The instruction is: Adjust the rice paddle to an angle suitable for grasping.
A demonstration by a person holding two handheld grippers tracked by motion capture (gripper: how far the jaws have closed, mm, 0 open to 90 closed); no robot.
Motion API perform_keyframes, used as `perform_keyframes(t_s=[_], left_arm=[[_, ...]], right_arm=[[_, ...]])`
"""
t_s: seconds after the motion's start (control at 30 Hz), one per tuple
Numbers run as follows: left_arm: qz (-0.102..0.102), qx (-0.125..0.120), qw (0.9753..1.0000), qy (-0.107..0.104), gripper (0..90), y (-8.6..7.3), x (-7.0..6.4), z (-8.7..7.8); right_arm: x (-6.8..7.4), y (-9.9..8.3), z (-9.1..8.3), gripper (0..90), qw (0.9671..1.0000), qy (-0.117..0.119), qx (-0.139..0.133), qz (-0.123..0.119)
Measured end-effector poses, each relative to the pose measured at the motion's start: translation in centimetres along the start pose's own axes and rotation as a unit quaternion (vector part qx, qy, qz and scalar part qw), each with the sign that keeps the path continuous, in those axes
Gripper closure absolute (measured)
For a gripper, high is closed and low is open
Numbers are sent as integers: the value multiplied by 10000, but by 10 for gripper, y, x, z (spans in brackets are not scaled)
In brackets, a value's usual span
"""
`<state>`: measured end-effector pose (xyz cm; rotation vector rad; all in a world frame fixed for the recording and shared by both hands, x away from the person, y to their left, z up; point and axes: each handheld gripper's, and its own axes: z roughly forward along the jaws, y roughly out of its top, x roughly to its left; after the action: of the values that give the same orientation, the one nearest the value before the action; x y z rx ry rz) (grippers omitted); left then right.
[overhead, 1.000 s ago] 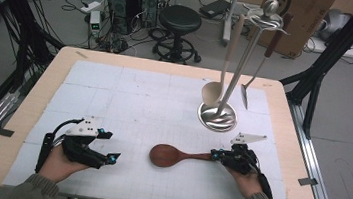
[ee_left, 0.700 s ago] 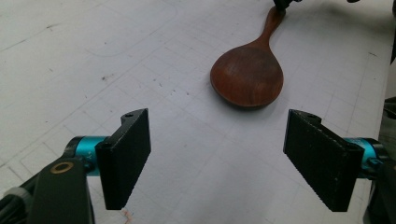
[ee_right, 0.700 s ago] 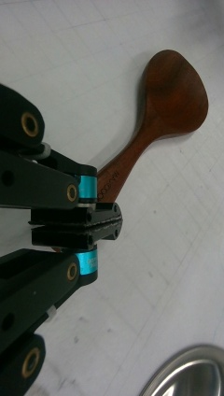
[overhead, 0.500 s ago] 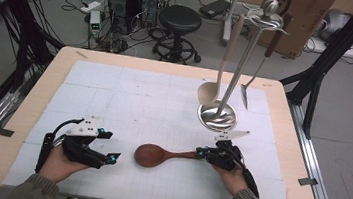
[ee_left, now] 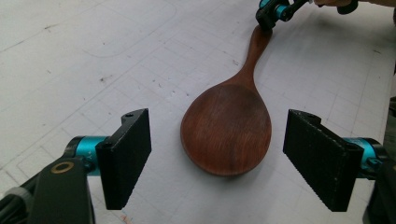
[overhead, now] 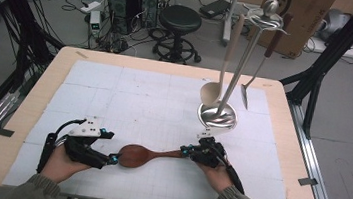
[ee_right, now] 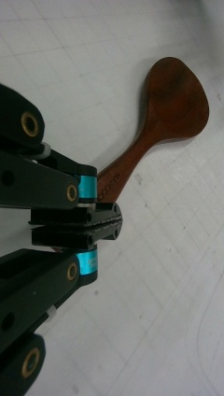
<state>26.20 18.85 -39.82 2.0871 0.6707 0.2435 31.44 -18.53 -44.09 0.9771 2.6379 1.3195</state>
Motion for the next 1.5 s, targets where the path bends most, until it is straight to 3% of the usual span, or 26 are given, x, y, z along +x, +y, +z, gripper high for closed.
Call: perform_keyframes(t_s=[0.47, 0.83, 1.07, 1.23, 1.5], left_arm=[[16, 42, 10000, -16, 242, 1, 0, 5], [178, 176, 9997, -50, 272, 10, -6, 19], [220, 316, 9992, -100, 306, 15, -7, 34], [307, 444, 9984, -168, 372, 18, -6, 48], [433, 622, 9966, -337, 474, 21, -9, 72]], right_arm=[[14, 12, 21, 884, 9997, 239, 4, -70], [10, 13, -1, 798, 9992, 246, -316, -88], [5, 9, -19, 681, 9984, 272, -479, -92], [3, 6, -29, 618, 9982, 166, -535, -190], [0, 1, -33, 576, 9981, 124, -589, -138]])
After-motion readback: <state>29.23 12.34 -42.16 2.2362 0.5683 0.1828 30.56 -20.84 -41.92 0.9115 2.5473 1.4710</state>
